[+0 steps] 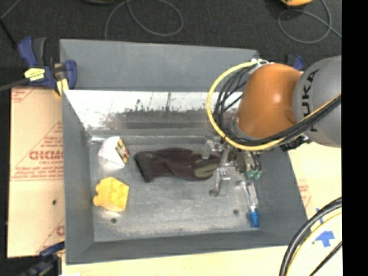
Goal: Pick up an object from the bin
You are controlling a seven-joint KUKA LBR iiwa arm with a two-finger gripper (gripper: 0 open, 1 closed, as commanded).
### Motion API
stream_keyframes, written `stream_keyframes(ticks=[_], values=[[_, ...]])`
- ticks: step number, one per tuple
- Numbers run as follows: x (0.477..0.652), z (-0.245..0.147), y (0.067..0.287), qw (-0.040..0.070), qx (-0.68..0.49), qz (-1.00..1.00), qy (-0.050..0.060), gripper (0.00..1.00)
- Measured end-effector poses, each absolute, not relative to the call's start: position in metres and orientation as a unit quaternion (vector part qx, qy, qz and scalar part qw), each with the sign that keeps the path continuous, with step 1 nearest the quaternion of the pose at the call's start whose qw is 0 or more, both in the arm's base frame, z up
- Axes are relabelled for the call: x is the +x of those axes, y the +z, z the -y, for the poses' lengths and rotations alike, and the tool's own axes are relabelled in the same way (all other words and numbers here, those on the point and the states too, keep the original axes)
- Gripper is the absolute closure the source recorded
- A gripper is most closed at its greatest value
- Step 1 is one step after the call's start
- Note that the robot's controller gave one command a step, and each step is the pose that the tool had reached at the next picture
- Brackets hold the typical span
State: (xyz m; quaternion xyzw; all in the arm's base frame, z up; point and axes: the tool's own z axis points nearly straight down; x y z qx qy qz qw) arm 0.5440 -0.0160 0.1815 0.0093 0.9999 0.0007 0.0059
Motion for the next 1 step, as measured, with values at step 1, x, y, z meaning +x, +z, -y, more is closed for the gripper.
stream_keyframes(ticks=[1], values=[[0.5577,0.0010,0.1346,0.002,0.084,-0.996,0.001,0.00]])
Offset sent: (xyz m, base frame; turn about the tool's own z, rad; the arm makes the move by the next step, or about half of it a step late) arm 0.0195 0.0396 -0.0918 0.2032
